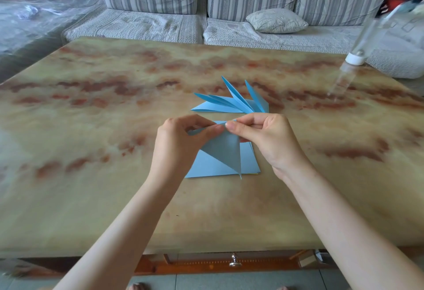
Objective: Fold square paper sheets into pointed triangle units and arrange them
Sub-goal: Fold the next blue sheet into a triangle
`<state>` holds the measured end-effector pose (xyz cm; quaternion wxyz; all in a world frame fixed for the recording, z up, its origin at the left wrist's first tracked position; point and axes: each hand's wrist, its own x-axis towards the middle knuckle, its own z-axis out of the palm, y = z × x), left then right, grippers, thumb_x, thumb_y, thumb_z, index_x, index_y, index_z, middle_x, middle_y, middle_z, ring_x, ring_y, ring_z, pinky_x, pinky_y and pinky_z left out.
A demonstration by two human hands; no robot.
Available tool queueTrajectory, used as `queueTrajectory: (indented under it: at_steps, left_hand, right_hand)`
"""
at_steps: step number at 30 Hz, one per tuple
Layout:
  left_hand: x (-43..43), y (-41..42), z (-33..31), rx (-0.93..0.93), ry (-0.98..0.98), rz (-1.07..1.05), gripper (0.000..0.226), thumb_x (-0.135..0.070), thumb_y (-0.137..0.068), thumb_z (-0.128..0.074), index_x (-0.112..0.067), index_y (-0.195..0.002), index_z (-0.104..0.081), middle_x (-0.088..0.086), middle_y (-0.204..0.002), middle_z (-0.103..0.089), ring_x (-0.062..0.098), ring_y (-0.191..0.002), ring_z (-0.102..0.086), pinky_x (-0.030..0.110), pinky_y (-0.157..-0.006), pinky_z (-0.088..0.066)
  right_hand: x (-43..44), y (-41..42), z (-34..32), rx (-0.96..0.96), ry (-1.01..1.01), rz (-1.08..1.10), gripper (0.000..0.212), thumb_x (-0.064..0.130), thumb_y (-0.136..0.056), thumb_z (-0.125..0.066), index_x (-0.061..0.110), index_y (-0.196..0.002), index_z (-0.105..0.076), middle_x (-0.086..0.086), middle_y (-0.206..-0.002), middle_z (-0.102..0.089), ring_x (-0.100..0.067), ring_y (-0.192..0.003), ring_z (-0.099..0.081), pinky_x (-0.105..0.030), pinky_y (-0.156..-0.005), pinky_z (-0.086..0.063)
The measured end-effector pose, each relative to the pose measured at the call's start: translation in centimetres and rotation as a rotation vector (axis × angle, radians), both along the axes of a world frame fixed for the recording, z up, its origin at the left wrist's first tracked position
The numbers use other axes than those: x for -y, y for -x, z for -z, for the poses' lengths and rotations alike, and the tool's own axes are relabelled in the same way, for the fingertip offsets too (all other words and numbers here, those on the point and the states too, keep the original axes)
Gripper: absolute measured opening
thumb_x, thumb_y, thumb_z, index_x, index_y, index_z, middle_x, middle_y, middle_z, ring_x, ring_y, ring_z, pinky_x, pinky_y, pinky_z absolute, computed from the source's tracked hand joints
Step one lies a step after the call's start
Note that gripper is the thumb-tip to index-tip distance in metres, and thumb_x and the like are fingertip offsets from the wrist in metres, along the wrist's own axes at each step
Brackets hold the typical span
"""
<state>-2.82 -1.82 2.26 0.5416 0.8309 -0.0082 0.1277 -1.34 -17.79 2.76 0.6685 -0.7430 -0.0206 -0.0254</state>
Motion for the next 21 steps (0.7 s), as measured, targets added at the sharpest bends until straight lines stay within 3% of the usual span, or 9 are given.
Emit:
queueTrajectory:
  at_steps: [3, 8, 15, 21]
  left_hand:
    - [-0.6, -0.4, 0.1, -0.087, 0.057, 0.049, 0.01, -0.036, -0.072, -0.08, -0.032, -0.067, -0.073, -0.017, -0.062, -0.067, -0.005, -0.058, -0.054, 0.011, -0.056, -0.037]
    - [-1.7, -0.4, -0.5, -0.129, 0.011, 0.124, 0.01, -0.024, -0.076, -0.078, -0.031, -0.07, -0.074, -0.017, -0.069, -0.071, -0.009, -0.061, -0.058, 0.004, -0.058, -0.04]
    - [-1.1, 0.0, -0.5, -0.137, 0.201, 0.135, 0.011, -0.022, -0.075, -0.079, -0.025, -0.066, -0.073, -0.009, -0.068, -0.072, 0.001, -0.063, -0.059, 0.017, -0.064, -0.042]
    - [-1.0, 0.0, -0.5, -0.16, 0.275, 0.094, 0.015, -0.022, -0.075, -0.079, -0.026, -0.061, -0.074, -0.002, -0.075, -0.074, 0.009, -0.069, -0.062, 0.028, -0.072, -0.044]
  right_hand:
    - [0.1, 0.0, -0.1, 0.002, 0.036, -0.029, 0.009, 0.01, -0.077, -0.077, 0.004, -0.083, -0.073, -0.006, -0.079, -0.074, -0.009, -0.072, -0.066, -0.018, -0.068, -0.053]
    - [0.4, 0.2, -0.5, 0.001, 0.078, -0.079, 0.007, 0.008, -0.074, -0.078, 0.006, -0.078, -0.072, 0.001, -0.071, -0.071, -0.002, -0.064, -0.065, -0.011, -0.065, -0.048]
    - [0.7, 0.3, -0.7, -0.084, 0.011, -0.1, 0.016, 0.022, -0.074, -0.076, 0.012, -0.086, -0.074, -0.002, -0.083, -0.075, -0.008, -0.075, -0.068, -0.02, -0.073, -0.056]
    - [0.9, 0.2, -0.5, -0.102, -0.006, -0.067, 0.006, 0.013, -0.079, -0.075, 0.009, -0.083, -0.075, -0.006, -0.083, -0.075, -0.012, -0.074, -0.068, -0.021, -0.074, -0.055]
